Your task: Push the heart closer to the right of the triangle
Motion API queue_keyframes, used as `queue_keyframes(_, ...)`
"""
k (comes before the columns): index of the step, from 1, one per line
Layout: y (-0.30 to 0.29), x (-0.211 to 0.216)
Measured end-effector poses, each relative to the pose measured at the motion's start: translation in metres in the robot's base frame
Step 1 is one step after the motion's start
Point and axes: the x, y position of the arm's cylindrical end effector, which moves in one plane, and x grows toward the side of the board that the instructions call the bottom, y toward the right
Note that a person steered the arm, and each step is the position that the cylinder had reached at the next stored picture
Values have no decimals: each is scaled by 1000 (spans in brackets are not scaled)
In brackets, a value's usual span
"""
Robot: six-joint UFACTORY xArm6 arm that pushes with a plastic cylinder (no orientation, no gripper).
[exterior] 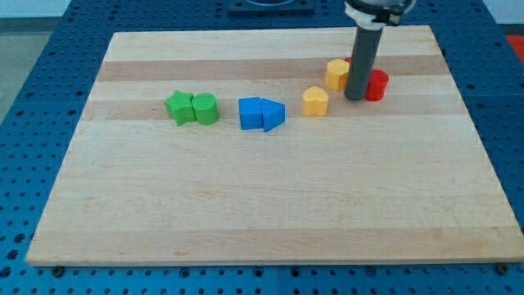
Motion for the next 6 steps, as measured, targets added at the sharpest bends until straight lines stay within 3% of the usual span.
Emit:
queue_keyframes(5, -113, -5)
queue_keyframes(6, -134, 28)
